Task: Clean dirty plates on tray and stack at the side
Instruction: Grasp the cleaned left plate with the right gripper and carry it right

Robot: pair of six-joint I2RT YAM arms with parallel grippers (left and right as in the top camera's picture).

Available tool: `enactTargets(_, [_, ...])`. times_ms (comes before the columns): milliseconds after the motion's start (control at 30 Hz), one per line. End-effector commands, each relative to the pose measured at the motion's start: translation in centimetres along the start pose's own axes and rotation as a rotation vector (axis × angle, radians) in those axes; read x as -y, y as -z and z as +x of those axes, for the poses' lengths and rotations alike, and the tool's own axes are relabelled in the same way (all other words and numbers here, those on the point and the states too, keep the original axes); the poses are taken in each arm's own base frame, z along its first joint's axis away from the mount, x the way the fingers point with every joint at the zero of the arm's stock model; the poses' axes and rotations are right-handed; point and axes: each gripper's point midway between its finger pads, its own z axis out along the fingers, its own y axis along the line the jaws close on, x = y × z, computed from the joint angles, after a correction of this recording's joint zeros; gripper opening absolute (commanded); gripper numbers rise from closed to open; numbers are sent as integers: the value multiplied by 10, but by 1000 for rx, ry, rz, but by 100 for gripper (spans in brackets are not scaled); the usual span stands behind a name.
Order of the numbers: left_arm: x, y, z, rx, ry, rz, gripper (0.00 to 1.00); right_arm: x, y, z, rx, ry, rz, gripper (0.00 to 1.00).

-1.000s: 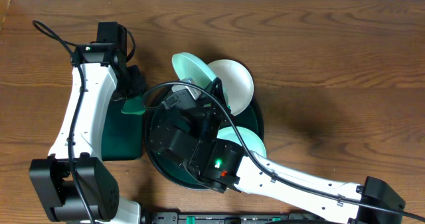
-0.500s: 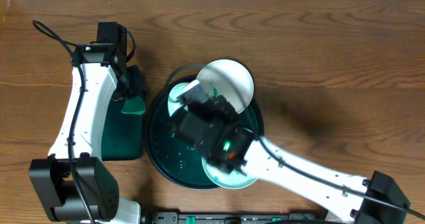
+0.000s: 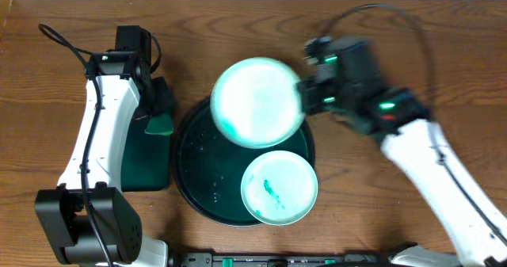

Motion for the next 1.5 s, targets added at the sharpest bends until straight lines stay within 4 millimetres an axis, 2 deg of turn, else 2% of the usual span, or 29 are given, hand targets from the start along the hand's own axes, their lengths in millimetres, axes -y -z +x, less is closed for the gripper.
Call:
enactTargets(0, [-3,0,1,-3,-17,-8,7,43,43,-14,57,-139,10,1])
enactTargets(67, [-3,0,1,-3,-17,-8,8,77,58,-12,62,-221,79,1])
enactTargets(167, [-3,0,1,-3,-16,-7,8,136,76,3,47,-375,241,1])
enactTargets(200, [-3,0,1,-3,-16,-7,8,156,81,12,38,-426,310,1])
enactTargets(367, [-3,0,1,-3,-16,-7,7,226,95,55,13,-608,574,1])
enactTargets(500, [-3,0,1,-3,-17,-7,7,259,90,91,2,-691,703,1])
enactTargets(733, [-3,0,1,-3,-17,-7,7,289,62,137,18,-721,742,1])
enactTargets(867, [-3,0,1,-3,-17,-7,7,299,52,155,28,-719,754,1])
enactTargets(1000, [-3,0,1,-3,-17,-7,8,301,46,163,26,-702,752,2])
enactTargets(1067, [-3,0,1,-3,-16,-7,7,300,46,163,26,-701,750,14])
enactTargets(1100, [-3,0,1,-3,-16,-7,7,298,44,161,24,-695,733,26])
enactTargets(1267, [-3,0,1,-3,-17,-7,7,267,32,140,-23,-609,515,43])
enactTargets(1467, [-3,0,1,-3,-17,-7,7,211,40,107,-109,-496,273,50])
